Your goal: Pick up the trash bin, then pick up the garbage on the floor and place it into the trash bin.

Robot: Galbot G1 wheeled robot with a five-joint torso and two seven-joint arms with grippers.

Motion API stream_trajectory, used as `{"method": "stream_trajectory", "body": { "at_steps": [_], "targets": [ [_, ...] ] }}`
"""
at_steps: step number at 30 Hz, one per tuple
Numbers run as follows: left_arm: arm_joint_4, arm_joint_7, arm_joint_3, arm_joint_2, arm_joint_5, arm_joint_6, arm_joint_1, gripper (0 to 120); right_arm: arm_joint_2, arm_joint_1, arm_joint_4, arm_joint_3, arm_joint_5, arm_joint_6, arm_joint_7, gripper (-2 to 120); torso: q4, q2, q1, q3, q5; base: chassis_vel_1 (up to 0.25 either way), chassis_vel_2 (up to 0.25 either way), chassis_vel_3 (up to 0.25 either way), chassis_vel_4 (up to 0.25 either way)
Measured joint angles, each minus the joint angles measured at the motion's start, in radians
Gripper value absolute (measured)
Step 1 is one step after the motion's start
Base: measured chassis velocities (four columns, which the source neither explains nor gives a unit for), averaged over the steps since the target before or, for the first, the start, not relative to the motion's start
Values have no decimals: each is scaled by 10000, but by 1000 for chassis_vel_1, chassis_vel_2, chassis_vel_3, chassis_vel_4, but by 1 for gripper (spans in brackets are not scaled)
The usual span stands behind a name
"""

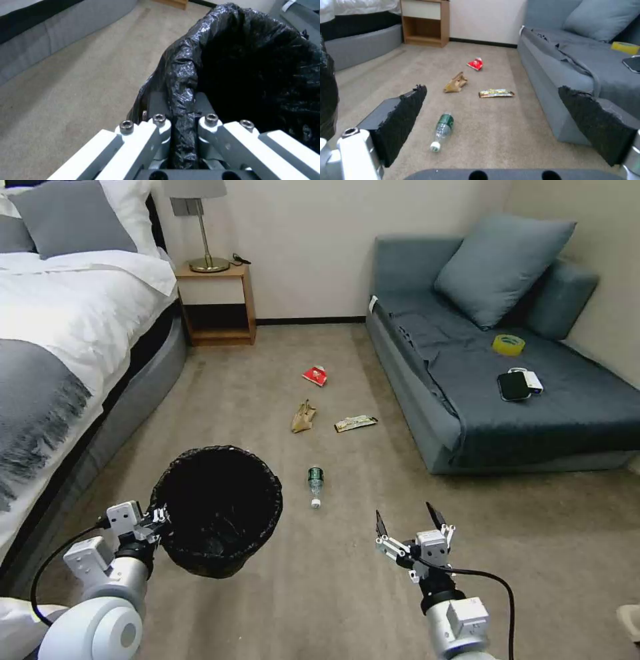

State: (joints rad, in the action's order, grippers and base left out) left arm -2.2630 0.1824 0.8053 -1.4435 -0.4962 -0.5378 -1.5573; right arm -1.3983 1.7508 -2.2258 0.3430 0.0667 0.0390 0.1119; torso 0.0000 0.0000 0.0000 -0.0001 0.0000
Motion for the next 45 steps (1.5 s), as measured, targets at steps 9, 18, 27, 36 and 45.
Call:
{"method": "stream_trajectory", "body": {
  "at_steps": [9,18,27,36,45],
  "targets": [
    [64,4,146,66,-52,43,109,4,-27,10,66,-40,30,-17,18,100,0,0,0,1,0,-79,76,84,-68],
    [138,21,315,81,-61,64,171,4,-27,-20,113,-75,-11,-10,21,100,0,0,0,1,0,-60,58,60,-55],
    [175,19,493,133,-192,68,246,4,-38,-56,130,-113,-114,8,-19,100,0,1,0,0,0,-81,70,72,-82],
    [175,14,590,126,-195,70,246,4,-43,-96,185,-198,-162,8,-26,100,0,0,0,0,0,-129,141,128,-136],
    [186,-14,696,134,-211,71,239,4,-62,-151,303,-351,-159,-9,-28,100,-1,0,0,0,0,-156,156,152,-154]
  ]
}}
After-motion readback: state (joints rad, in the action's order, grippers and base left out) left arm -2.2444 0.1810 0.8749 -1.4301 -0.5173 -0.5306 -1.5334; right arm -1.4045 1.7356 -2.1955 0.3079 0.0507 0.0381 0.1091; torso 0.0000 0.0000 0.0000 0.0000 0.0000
